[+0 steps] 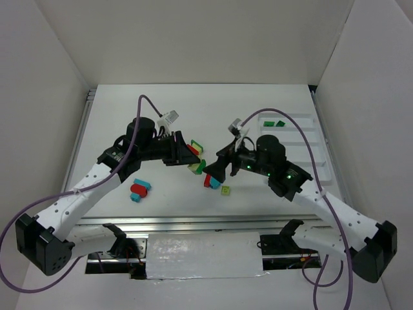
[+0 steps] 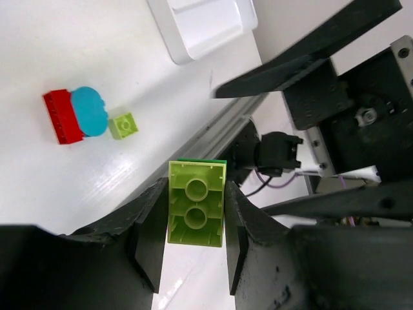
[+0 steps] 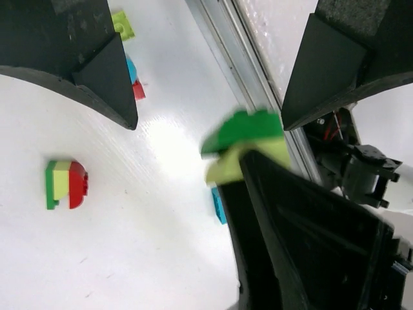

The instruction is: Sort the legos into containers by color

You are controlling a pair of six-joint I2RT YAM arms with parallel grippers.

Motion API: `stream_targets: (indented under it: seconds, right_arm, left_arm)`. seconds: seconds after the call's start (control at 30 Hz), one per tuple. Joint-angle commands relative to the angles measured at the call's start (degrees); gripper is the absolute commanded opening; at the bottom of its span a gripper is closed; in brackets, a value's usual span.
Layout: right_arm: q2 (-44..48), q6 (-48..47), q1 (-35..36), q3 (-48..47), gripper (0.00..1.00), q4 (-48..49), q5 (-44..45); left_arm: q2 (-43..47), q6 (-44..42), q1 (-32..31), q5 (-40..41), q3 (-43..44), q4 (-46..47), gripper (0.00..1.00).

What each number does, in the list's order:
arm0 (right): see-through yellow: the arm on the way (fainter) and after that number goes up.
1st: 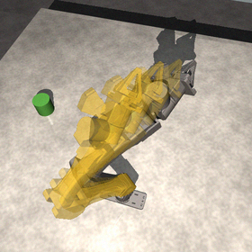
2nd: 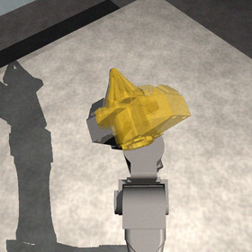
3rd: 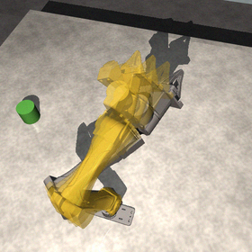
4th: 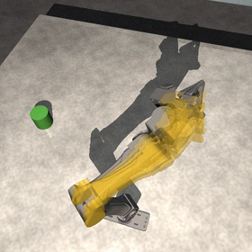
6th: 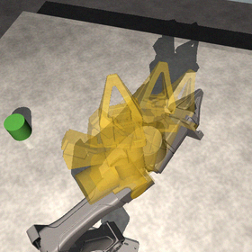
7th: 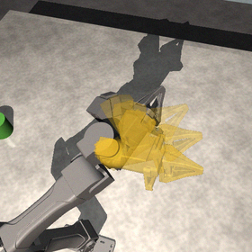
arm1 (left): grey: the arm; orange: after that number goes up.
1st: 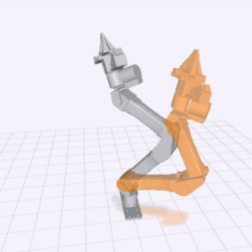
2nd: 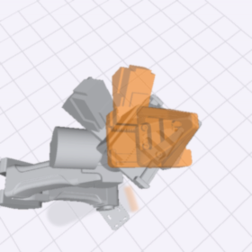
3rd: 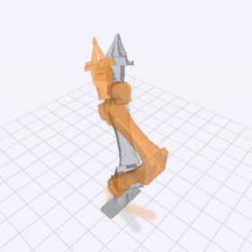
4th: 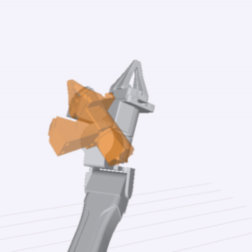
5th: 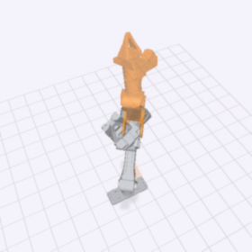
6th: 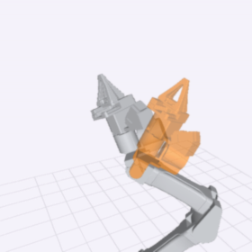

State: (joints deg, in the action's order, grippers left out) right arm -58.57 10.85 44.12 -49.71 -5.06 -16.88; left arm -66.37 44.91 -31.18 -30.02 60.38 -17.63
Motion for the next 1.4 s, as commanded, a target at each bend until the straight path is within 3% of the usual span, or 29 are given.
stream_targets:
  seconds: [0.0,0.17,0.23,0.33,0.4,0.5,0.77,1.0,1.2,1.23,1.3,1.33,1.37]
  right_arm:
    - [6.7,4.7,-5.78,4.18,1.0,6.45,-17.17]
    - [8.99,10.67,-13.87,6.99,1.0,10.58,-32.38]
    - [8.65,16.0,-15.37,7.61,1.0,13.13,-33.82]
    - [7.07,26.36,-17.22,9.54,0.99,21.9,-35.49]
    - [5.05,31.49,-17.49,11.21,0.97,32.97,-39.08]
    - [4.08,39.93,-16.96,11.92,0.96,43.62,-40.24]
    - [2.76,39.77,-12.39,8.58,0.92,43.73,-34.19]
    - [-0.41,41.01,-9.14,8.41,0.71,48.22,-30.94]
    - [-3.65,39.59,-6.77,5.42,0.68,47.68,-29.7]
    - [-3.92,39.42,-6.68,5.07,0.63,47.77,-29.7]
    - [-4.45,38.9,-6.5,4.8,0.08,47.95,-29.87]
    - [-4.36,38.81,-6.5,4.98,0.0,47.6,-29.0]
    - [-4.36,38.72,-6.41,5.24,0.0,47.86,-28.99]
  left_arm:
    - [2.56,-2.28,0.85,3.74,2.46,-0.13,0.0]
    - [6.6,-2.54,1.3,1.64,0.18,8.02,0.0]
    - [8.61,-2.8,1.38,-0.2,-0.78,11.11,0.0]
    - [11.6,-1.84,1.38,-5.29,-3.51,19.36,0.0]
    - [12.4,-1.31,1.3,-8.46,-4.83,23.67,0.0]
    - [12.06,-0.78,1.3,-11.1,-4.92,24.75,0.0]
    - [12.4,1.06,1.21,-12.26,-6.42,28.7,0.0]
    - [12.32,2.55,0.95,-12.61,-7.29,30.99,0.0]
    - [12.4,2.73,0.77,-13.05,-7.64,31.6,0.0]
    - [12.4,2.56,0.77,-12.96,-7.65,31.43,0.0]
    - [12.67,1.94,0.68,-12.26,-7.64,30.38,0.0]
    - [12.75,1.68,0.68,-12.08,-7.47,30.02,0.0]
    - [12.84,1.42,0.68,-11.91,-7.38,29.5,0.0]
